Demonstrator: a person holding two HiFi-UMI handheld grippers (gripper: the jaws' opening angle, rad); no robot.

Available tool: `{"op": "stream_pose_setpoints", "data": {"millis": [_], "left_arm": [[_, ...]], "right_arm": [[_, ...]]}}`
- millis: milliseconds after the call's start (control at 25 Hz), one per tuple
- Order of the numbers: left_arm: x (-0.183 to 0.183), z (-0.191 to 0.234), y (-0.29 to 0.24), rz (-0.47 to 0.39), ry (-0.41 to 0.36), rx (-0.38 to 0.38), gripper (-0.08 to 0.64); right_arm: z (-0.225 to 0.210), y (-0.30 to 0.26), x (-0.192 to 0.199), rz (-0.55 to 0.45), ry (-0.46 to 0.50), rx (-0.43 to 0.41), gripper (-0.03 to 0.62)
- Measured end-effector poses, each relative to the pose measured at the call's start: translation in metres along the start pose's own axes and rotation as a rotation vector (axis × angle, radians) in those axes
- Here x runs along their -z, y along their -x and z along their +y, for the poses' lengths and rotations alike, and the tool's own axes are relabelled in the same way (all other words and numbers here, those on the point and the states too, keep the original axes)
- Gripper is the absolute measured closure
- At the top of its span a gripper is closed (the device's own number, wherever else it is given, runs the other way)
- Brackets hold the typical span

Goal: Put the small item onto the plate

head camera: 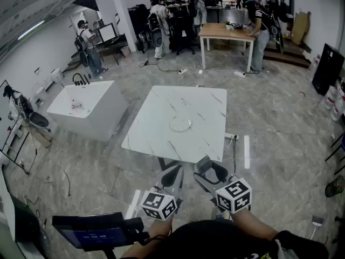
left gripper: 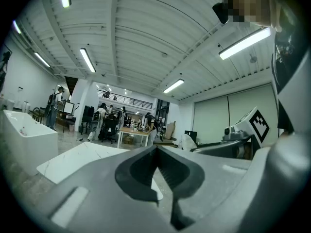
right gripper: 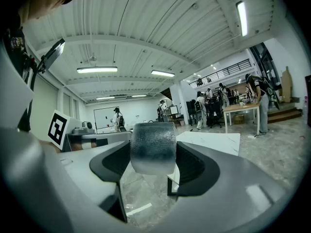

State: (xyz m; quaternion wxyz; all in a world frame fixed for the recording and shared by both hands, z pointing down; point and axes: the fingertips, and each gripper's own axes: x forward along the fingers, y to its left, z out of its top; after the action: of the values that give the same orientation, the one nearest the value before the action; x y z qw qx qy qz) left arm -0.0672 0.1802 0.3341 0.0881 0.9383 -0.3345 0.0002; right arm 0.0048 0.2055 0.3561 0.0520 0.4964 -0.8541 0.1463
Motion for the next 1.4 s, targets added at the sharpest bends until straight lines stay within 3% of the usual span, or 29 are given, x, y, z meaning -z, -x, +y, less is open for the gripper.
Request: {"op": "stream_pose_setpoints", "data": {"millis": [680, 1040, 1400], "left_arm": [[0.018, -0.008, -0.049, 0.032, 0.035, -0.042, 0.560], [0.009, -0.018, -0.095, 0.027, 0.037, -0.125, 0.560], [0.026, -0.013, -0.140, 0.041, 0.044, -0.247, 0.560]], "right_arm": [[-0.056, -0.004, 0.008, 0.037, -0.027, -0.019, 0.270], [-0.105, -0.006, -0.008, 0.062, -0.013, -0.100, 0.270], [-0.158, -0.023, 0.003, 0.099, 0.011, -0.181, 0.270]]}}
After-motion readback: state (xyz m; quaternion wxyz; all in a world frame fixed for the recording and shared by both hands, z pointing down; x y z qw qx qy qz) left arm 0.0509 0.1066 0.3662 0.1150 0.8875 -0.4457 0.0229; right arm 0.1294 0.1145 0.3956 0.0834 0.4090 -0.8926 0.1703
